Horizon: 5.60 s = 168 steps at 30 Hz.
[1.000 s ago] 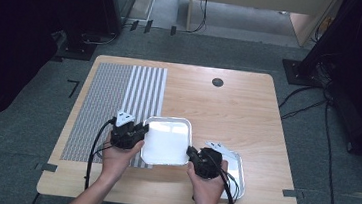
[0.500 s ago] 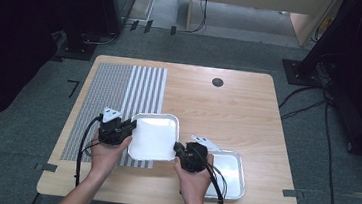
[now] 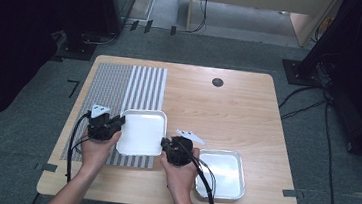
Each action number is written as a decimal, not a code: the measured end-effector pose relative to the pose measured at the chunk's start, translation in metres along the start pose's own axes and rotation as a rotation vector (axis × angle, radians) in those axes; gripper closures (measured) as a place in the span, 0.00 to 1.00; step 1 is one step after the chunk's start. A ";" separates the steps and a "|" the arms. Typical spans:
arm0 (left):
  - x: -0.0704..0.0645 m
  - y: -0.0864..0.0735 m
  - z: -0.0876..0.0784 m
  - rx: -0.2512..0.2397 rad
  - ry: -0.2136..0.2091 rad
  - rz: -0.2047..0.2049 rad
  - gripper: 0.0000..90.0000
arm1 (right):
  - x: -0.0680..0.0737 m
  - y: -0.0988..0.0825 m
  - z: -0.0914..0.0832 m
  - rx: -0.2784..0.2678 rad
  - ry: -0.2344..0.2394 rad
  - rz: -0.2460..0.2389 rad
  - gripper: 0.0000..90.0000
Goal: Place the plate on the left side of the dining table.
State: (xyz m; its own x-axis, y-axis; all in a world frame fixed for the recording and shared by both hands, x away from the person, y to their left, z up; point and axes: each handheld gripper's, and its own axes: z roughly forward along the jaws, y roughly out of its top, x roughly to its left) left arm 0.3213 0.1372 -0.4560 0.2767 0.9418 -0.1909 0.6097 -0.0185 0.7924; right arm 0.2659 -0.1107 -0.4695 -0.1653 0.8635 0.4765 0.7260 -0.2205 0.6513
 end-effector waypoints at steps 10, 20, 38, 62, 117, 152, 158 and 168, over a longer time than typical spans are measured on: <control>0.019 0.005 0.002 -0.011 0.031 -0.033 0.90 | 0.015 0.004 0.020 0.020 0.008 0.006 0.97; 0.038 0.014 0.005 -0.010 0.059 -0.066 0.90 | 0.031 0.015 0.036 0.043 0.009 -0.006 0.97; 0.067 0.029 0.028 -0.004 0.112 -0.119 0.92 | 0.045 0.027 0.076 0.073 0.010 0.028 0.97; 0.094 0.019 0.070 0.114 0.139 -0.127 0.89 | 0.048 0.019 0.124 0.138 -0.071 0.076 0.98; 0.088 -0.017 0.026 0.109 0.105 -0.096 0.95 | 0.044 0.017 0.116 0.107 -0.048 0.117 0.97; 0.114 0.014 0.055 0.081 0.121 -0.194 0.96 | 0.054 0.030 0.144 0.011 -0.047 -0.038 0.92; 0.113 0.011 0.044 0.032 0.154 -0.184 0.79 | 0.053 0.033 0.136 -0.023 -0.056 -0.090 0.78; 0.103 0.012 0.010 -0.042 0.121 -0.164 0.59 | 0.046 0.050 0.108 -0.096 -0.133 -0.197 0.54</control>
State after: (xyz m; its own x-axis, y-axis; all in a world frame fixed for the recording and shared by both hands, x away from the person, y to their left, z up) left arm 0.3644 0.2310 -0.4723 0.0835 0.9645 -0.2505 0.6071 0.1501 0.7804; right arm 0.3666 -0.0333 -0.4786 -0.2040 0.9446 0.2570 0.6209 -0.0782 0.7800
